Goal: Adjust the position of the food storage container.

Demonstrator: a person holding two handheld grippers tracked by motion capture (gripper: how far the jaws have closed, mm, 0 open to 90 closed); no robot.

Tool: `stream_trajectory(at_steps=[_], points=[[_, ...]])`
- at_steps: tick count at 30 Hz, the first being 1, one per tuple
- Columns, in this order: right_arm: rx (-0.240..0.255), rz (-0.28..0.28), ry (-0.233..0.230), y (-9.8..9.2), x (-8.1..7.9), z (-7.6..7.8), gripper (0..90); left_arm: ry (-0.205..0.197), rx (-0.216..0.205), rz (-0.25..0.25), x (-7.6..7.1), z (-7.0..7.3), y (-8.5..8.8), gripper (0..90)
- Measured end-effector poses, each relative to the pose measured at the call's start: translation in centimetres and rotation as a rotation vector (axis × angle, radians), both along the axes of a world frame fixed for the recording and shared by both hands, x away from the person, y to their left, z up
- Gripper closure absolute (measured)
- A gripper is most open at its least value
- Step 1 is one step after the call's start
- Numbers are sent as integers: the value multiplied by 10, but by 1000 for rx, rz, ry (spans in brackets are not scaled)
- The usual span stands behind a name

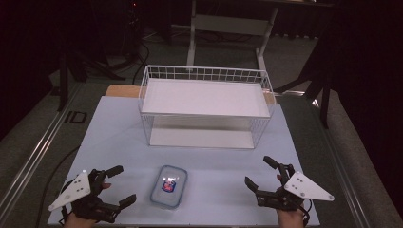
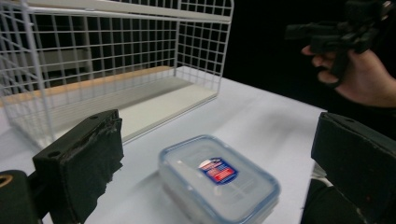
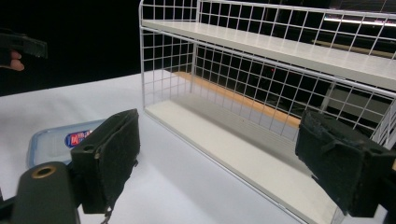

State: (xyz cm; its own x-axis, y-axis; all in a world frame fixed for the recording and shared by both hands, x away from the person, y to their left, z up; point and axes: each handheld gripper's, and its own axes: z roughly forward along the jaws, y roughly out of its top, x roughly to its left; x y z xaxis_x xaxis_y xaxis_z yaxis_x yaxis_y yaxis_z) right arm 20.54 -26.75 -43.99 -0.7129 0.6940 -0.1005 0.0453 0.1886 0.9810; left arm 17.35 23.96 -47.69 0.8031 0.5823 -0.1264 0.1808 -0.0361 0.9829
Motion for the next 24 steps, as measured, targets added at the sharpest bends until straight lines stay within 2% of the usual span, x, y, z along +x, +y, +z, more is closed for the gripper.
stream_trajectory(at_steps=[5, 7, 8, 11, 14, 16, 17, 18, 19, 20, 22, 23, 24], points=[[3, -7, 4, 0, 1, 0, 133, 48, 9, -14, 1, 3, -4, 31], [14, -16, -3, -2, 1, 1, 132, 41, 33, 22, 1, 4, -6, 30], [15, -22, 0, -3, 0, 2, 133, 33, 34, 22, 0, 4, -7, 28], [26, -32, 5, -5, 0, 2, 133, 64, 38, -25, 4, 4, -9, 29], [27, -44, 10, -6, 0, 2, 133, 72, 90, -51, 8, 4, -11, 31], [28, -45, 13, -5, 0, 2, 133, 80, 119, -56, 11, 4, -11, 67], [26, -44, 13, -5, 0, 2, 133, 85, 151, -49, 13, 4, -12, 71], [21, -43, 16, -4, 0, 3, 133, 82, 187, -37, 14, 4, -13, 94], [16, -48, 15, -4, -1, 3, 133, 63, 196, -33, 14, 3, -12, 164], [12, -50, 16, -3, -1, 3, 134, 64, 198, -37, 15, 2, -12, 207], [12, -49, 17, -3, -2, 3, 134, 77, 203, -50, 17, 1, -11, 309], [13, -45, 16, -3, -2, 3, 134, 85, 213, -68, 20, -2, -9, 309], [8, -44, 11, -2, -3, 4, 134, 93, 223, -77, 22, -4, -9, 405]])
